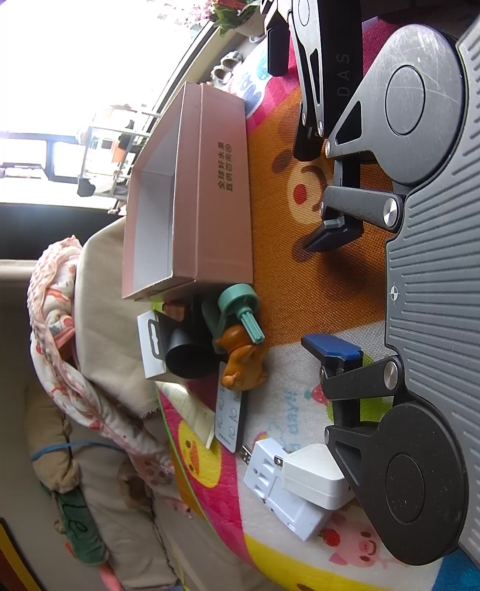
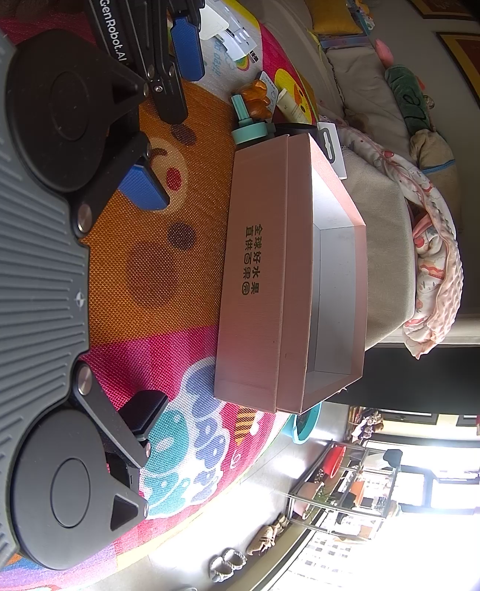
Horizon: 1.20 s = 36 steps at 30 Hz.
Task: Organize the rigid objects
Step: 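Grasp the white plug adapter with the left gripper while the right grasps the white cube charger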
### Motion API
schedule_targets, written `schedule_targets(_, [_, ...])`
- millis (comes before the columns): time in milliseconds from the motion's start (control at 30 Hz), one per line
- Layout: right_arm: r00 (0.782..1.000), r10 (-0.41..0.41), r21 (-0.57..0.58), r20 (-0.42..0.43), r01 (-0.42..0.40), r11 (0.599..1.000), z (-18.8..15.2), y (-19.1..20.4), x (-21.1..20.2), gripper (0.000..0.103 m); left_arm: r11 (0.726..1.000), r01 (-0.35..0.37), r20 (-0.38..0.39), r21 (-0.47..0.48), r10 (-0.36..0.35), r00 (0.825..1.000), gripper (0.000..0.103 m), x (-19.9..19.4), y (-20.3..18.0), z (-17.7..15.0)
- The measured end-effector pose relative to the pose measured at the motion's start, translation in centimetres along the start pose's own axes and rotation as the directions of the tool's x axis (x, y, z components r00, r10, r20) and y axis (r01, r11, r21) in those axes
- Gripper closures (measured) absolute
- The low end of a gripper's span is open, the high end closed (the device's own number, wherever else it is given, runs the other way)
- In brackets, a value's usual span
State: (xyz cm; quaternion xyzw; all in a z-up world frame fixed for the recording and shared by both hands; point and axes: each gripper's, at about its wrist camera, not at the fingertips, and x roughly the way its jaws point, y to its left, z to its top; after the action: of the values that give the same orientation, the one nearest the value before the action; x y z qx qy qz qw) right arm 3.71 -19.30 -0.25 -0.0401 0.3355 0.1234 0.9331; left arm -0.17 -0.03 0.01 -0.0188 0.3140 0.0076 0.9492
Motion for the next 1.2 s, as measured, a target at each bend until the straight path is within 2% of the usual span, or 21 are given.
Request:
schedule_targets(300, [1.0, 0.005, 0.005, -0.001, -0.005, 1.0, 0.0, -0.1, 0.1, 0.0, 1.0, 0.01, 0.001, -0.007, -0.01, 1.0, 0.049, -0.1, 0.1, 0.0])
schedule_targets(433, [1.0, 0.018, 0.0, -0.012, -0.018, 1.0, 0.3, 0.0, 0.2, 0.0, 0.997, 0.073, 0.0, -0.017, -0.073, 0.997, 0.049, -1.2, 0.4, 0.1])
schedule_targets(533, [0.996, 0.042, -0.03, -0.073, -0.044, 0.999, 1.1, -0.5, 0.5, 0.0, 0.994, 0.109, 0.045, -0.024, -0.107, 0.993, 0.049, -3.6, 1.4, 0.6])
schedule_targets(633, [0.994, 0.045, -0.036, -0.095, -0.049, 0.998, 1.4, -0.5, 0.5, 0.0, 0.999, 0.035, 0.119, -0.025, -0.032, 0.992, 0.048, -5.6, 3.5, 2.0])
schedule_targets(700, [0.994, 0.038, -0.028, -0.104, -0.042, 0.999, 1.5, -0.5, 0.6, 0.0, 0.997, -0.025, 0.127, -0.067, 0.034, 0.991, 0.048, -5.8, 6.1, 3.0])
schedule_targets(800, [0.994, 0.037, -0.026, -0.106, -0.04, 0.999, 1.5, -0.4, 0.5, 0.0, 0.975, -0.143, 0.053, -0.172, 0.154, 0.987, 0.051, -4.7, 10.4, 3.9])
schedule_targets(867, [0.994, 0.04, -0.027, -0.101, -0.042, 0.999, 1.3, -0.5, 0.4, 0.0, 0.963, -0.17, 0.0, -0.207, 0.174, 0.985, 0.051, -4.3, 12.2, 3.6])
schedule_targets(933, [0.994, 0.043, -0.033, -0.099, -0.047, 0.998, 1.4, -0.5, 0.6, 0.0, 0.968, -0.145, -0.029, -0.206, 0.142, 0.989, 0.051, -4.4, 12.5, 2.8])
schedule_targets(967, [0.994, 0.047, -0.038, -0.098, -0.051, 0.998, 1.4, -0.4, 0.5, 0.0, 0.974, -0.102, -0.034, -0.204, 0.097, 0.995, 0.051, -4.5, 12.2, 2.4])
schedule_targets(1000, [0.994, 0.05, -0.044, -0.1, -0.055, 0.998, 1.5, -0.4, 0.5, 0.0, 0.977, -0.022, -0.035, -0.211, 0.015, 0.999, 0.051, -4.6, 11.9, 2.1])
schedule_targets(1033, [0.993, 0.061, -0.054, -0.101, -0.067, 0.996, 1.5, -0.3, 0.5, 0.0, 0.971, 0.078, -0.038, -0.228, -0.089, 0.995, 0.051, -4.5, 11.5, 1.6])
schedule_targets(1100, [0.988, 0.116, -0.098, -0.103, -0.126, 0.987, 1.7, 0.4, 0.3, 0.002, 0.936, 0.228, -0.036, -0.267, -0.246, 0.969, 0.049, -4.4, 11.0, 1.5])
schedule_targets(1133, [0.986, 0.141, -0.124, -0.094, -0.152, 0.981, 1.8, 0.9, 0.1, 0.005, 0.931, 0.252, -0.031, -0.266, -0.269, 0.963, 0.049, -4.5, 10.8, 1.7])
schedule_targets(1167, [0.983, 0.166, -0.154, -0.078, -0.176, 0.972, 1.9, 1.7, -0.3, 0.005, 0.941, 0.231, -0.022, -0.246, -0.244, 0.97, 0.048, -4.6, 10.6, 2.0])
schedule_targets(1200, [0.978, 0.2, -0.194, -0.059, -0.207, 0.959, 2.0, 2.7, -0.9, 0.005, 0.961, 0.174, -0.01, -0.217, -0.181, 0.983, 0.048, -4.9, 10.7, 2.4])
